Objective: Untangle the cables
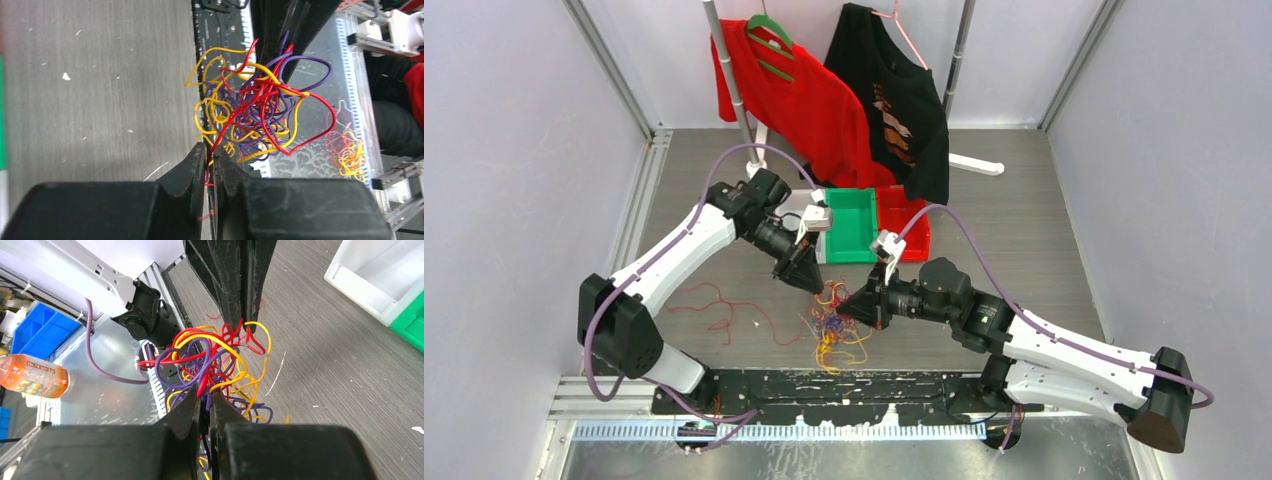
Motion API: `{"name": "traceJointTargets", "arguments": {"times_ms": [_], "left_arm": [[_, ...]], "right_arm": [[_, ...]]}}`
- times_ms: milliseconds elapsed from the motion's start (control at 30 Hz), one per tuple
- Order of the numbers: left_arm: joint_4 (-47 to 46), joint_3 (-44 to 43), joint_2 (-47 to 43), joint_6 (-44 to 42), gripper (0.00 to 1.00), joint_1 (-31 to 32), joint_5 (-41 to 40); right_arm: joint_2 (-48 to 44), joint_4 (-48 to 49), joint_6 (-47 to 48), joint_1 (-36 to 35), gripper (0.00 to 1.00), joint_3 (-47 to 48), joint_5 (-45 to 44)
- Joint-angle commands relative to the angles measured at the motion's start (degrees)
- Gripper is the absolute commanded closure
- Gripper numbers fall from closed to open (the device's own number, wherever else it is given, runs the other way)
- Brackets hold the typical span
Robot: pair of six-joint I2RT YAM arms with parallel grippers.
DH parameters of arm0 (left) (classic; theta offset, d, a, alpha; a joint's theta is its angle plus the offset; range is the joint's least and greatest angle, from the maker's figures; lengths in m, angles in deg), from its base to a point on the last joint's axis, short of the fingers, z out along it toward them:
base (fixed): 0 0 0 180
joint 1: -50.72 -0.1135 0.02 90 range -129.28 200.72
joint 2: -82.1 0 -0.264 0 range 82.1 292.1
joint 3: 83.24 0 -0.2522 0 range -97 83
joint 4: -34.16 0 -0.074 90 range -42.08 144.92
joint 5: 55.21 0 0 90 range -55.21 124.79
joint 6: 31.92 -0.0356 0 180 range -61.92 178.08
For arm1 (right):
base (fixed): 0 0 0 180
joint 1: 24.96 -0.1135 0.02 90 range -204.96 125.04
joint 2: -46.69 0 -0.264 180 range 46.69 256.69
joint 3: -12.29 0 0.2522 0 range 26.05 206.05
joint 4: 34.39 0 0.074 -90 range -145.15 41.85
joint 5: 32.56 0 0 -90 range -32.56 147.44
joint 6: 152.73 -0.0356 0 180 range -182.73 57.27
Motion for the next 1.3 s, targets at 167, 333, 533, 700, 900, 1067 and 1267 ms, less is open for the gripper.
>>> {"name": "traceJointTargets", "arguments": {"times_ms": [167,333,533,700,900,1067,1267], "left_arm": [[0.4,-7.3,-7.5,5.1,1.00,-2.2,-14.4],[0.4,-7.5,-11.6,2.9,1.00,-2.2,-23.6],[-2.9,-5.7,-13.0,8.4,1.00,-2.1,-24.9],[-1.4,-8.4,-13.0,10.4,1.00,-2.1,-24.7],[1.3,-10.3,-13.0,10.2,1.00,-1.2,-24.2],[3.3,-12.1,-13.0,10.7,1.00,-0.9,-23.4],[3.4,-12.9,-13.0,12.5,1.00,-0.4,-23.5]], "right_arm": [[-2.5,-2.7,0.8,0.6,0.99,1.4,-8.7],[-0.7,-11.4,1.7,0.6,0.76,2.7,-19.9],[2.0,-12.9,1.7,0.6,0.38,4.3,-21.0],[0.0,-12.1,4.6,0.6,0.23,6.3,-25.3],[5.5,-0.5,5.6,0.4,0.12,9.0,-24.7],[14.1,9.2,6.1,-0.3,0.17,11.6,-26.0],[20.8,17.8,4.4,-0.8,0.20,11.7,-23.9]]}}
